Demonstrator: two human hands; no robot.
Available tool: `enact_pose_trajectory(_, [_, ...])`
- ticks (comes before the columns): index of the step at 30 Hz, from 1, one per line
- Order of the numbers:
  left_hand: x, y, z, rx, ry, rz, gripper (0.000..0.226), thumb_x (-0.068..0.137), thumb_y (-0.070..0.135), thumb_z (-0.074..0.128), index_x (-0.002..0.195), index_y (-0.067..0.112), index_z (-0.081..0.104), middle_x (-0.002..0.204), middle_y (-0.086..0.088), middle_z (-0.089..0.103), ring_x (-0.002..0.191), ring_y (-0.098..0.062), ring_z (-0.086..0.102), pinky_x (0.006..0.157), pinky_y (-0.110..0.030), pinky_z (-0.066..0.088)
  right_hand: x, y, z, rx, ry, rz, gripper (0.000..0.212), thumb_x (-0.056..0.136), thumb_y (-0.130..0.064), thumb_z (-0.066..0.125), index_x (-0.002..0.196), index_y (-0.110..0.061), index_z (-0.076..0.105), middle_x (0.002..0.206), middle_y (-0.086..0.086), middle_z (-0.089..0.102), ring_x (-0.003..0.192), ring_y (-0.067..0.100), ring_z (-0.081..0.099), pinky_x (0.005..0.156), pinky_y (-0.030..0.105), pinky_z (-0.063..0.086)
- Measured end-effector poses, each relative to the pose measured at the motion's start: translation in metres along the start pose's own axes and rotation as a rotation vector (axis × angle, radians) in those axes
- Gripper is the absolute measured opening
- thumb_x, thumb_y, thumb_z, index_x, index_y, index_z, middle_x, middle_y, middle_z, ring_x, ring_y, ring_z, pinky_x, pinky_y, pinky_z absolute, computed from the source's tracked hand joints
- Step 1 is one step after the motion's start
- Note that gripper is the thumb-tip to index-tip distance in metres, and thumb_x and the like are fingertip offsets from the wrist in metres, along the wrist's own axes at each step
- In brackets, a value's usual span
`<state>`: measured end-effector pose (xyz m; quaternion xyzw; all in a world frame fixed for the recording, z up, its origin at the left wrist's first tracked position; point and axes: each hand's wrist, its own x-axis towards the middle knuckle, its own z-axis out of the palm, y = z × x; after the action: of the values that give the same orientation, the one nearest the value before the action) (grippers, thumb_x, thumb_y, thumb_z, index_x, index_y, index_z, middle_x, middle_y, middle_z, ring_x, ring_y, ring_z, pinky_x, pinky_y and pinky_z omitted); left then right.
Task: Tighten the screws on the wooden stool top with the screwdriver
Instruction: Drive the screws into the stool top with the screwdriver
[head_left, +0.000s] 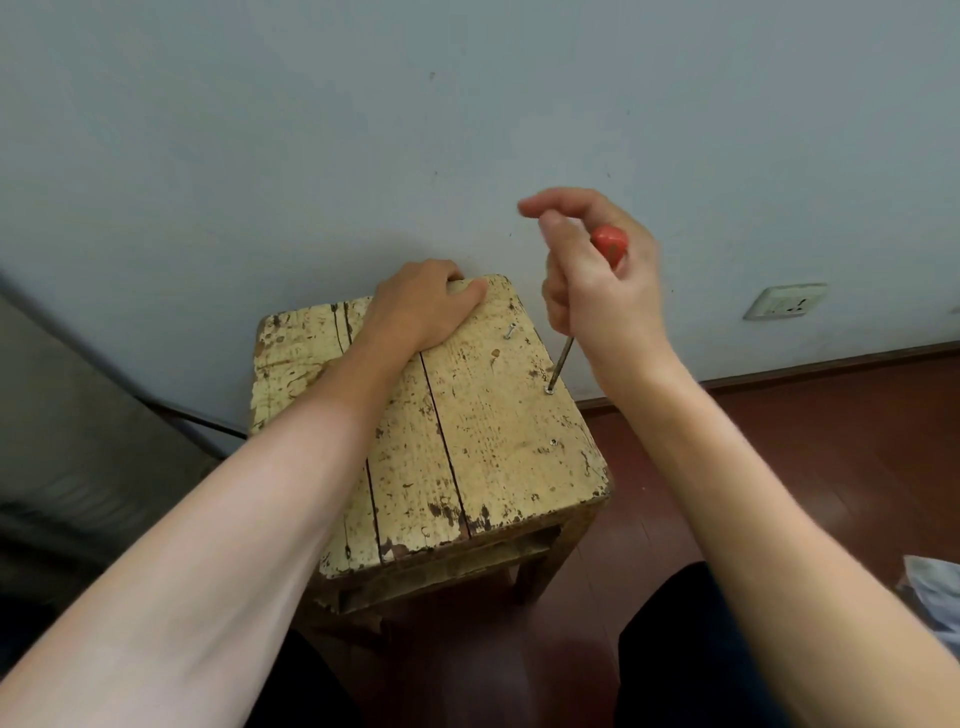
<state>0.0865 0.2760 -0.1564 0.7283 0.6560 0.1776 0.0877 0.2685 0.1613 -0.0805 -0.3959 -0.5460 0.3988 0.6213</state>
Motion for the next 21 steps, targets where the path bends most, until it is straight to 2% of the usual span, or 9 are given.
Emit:
enact_pose_trajectory(3, [0.001,-0.003,0.000,-0.001,-0.008,0.003,0.057,0.093,0.070,0.041,0.120,0.028,0.069,0.115,0.005,0.070,0.105,-0.024,0.063,0.079,-0.035,0.040,-0.019,0.000,0.020,-0.041,0.498,-0.059,0.017,0.108,-0.004,0.051,0.103,-0.015,0.063,0.053,-0.014,0.036,0.044,0.005,0.032,0.046,0.024,0.028])
enact_pose_trajectory(5, [0.001,-0.003,0.001,0.001,-0.006,0.009,0.058,0.093,0.070,0.040,0.121,0.028,0.069,0.116,0.005,0.071,0.105,-0.023,0.063,0.079,-0.035,0.040,-0.024,-0.003,0.026,0.026,0.605,-0.046,0.013,0.106,-0.004,0.053,0.105,-0.016,0.058,0.051,-0.018,0.037,0.044,0.002,0.035,0.048,0.020,0.032])
enact_pose_trajectory(7, [0.001,-0.003,0.001,-0.004,-0.006,0.011,0.059,0.092,0.071,0.040,0.121,0.028,0.069,0.116,0.005,0.071,0.102,-0.022,0.062,0.079,-0.035,0.040,-0.022,-0.006,0.024,0.119,0.502,0.032,0.009,0.102,-0.014,0.060,0.108,-0.019,0.055,0.060,-0.014,0.038,0.047,0.004,0.035,0.049,0.021,0.035])
enact_pose_trajectory(10, [0.002,-0.003,0.001,-0.003,-0.001,0.006,0.059,0.092,0.071,0.040,0.121,0.028,0.069,0.116,0.005,0.071,0.103,-0.023,0.063,0.079,-0.036,0.042,-0.009,-0.010,0.011,0.130,0.210,0.193,0.025,0.089,-0.028,0.060,0.112,-0.019,0.060,0.063,-0.003,0.038,0.047,0.011,0.032,0.044,0.023,0.029])
enact_pose_trajectory(13, [0.002,-0.003,0.001,0.000,-0.005,0.006,0.058,0.093,0.070,0.041,0.120,0.028,0.069,0.115,0.005,0.070,0.102,-0.023,0.062,0.078,-0.036,0.041,0.006,-0.012,-0.006,0.128,-0.018,0.274,0.038,0.081,-0.020,0.055,0.117,-0.018,0.068,0.075,0.001,0.050,0.054,0.015,0.041,0.048,0.026,0.031])
enact_pose_trajectory(16, [0.001,-0.002,0.000,-0.005,-0.004,0.004,0.056,0.093,0.070,0.042,0.117,0.028,0.069,0.110,0.004,0.070,0.096,-0.022,0.060,0.077,-0.036,0.041,0.020,-0.013,-0.021,-0.049,-0.214,0.212,0.048,0.083,-0.014,0.051,0.120,-0.023,0.078,0.097,0.004,0.066,0.077,0.018,0.059,0.065,0.035,0.041])
enact_pose_trajectory(18, [0.000,-0.002,-0.001,-0.001,-0.001,0.004,0.055,0.093,0.070,0.041,0.114,0.028,0.069,0.106,0.004,0.069,0.093,-0.023,0.060,0.075,-0.036,0.041,0.025,-0.015,-0.022,-0.037,-0.353,0.175,0.048,0.089,-0.007,0.050,0.126,-0.023,0.077,0.105,0.006,0.071,0.086,0.019,0.065,0.071,0.037,0.046])
enact_pose_trajectory(20, [-0.001,-0.001,-0.001,0.006,-0.007,0.004,0.055,0.092,0.071,0.040,0.112,0.029,0.069,0.105,0.003,0.069,0.091,-0.024,0.060,0.074,-0.037,0.042,0.025,-0.016,-0.018,0.054,-0.497,0.171,0.043,0.102,-0.004,0.050,0.136,-0.022,0.070,0.091,0.007,0.070,0.068,0.018,0.062,0.060,0.031,0.045])
enact_pose_trajectory(21, [-0.001,-0.001,-0.002,0.009,-0.009,0.005,0.055,0.091,0.071,0.039,0.110,0.029,0.069,0.103,0.004,0.069,0.091,-0.024,0.061,0.073,-0.037,0.043,0.023,-0.015,-0.016,0.064,-0.534,0.161,0.038,0.107,-0.006,0.049,0.137,-0.022,0.069,0.077,0.005,0.064,0.056,0.016,0.051,0.053,0.030,0.038])
